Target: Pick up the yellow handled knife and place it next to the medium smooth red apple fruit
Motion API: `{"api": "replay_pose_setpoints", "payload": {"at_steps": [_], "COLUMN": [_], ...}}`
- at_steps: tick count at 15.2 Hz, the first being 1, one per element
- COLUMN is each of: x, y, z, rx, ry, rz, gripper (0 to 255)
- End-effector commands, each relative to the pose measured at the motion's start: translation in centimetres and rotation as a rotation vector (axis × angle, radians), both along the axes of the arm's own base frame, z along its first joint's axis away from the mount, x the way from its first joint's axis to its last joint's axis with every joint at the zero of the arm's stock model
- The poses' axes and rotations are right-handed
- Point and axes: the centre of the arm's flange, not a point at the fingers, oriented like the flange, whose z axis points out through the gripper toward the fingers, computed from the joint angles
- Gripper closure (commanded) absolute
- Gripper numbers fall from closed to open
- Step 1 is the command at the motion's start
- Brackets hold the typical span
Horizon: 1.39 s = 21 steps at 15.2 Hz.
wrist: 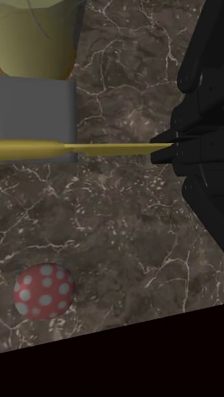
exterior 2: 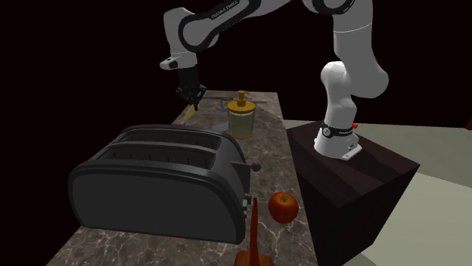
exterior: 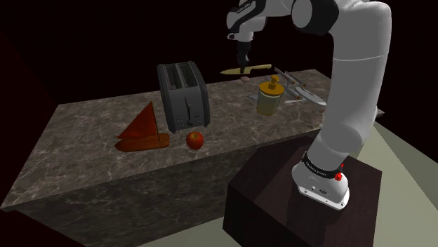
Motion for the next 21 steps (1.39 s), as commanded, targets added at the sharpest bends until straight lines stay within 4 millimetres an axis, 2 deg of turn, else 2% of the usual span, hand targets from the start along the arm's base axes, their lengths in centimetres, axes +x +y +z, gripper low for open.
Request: {"api": "replay_pose_setpoints", "payload": {"at_steps": [1, 21], "x": [-1.2, -12.4], "y": [2.2, 26.1], "z": [0.1, 0.2], "rx": [0.0, 0.0], "ry": [0.0, 0.0], "rz": [-0.001, -0.001], "gripper": [255, 255]}}
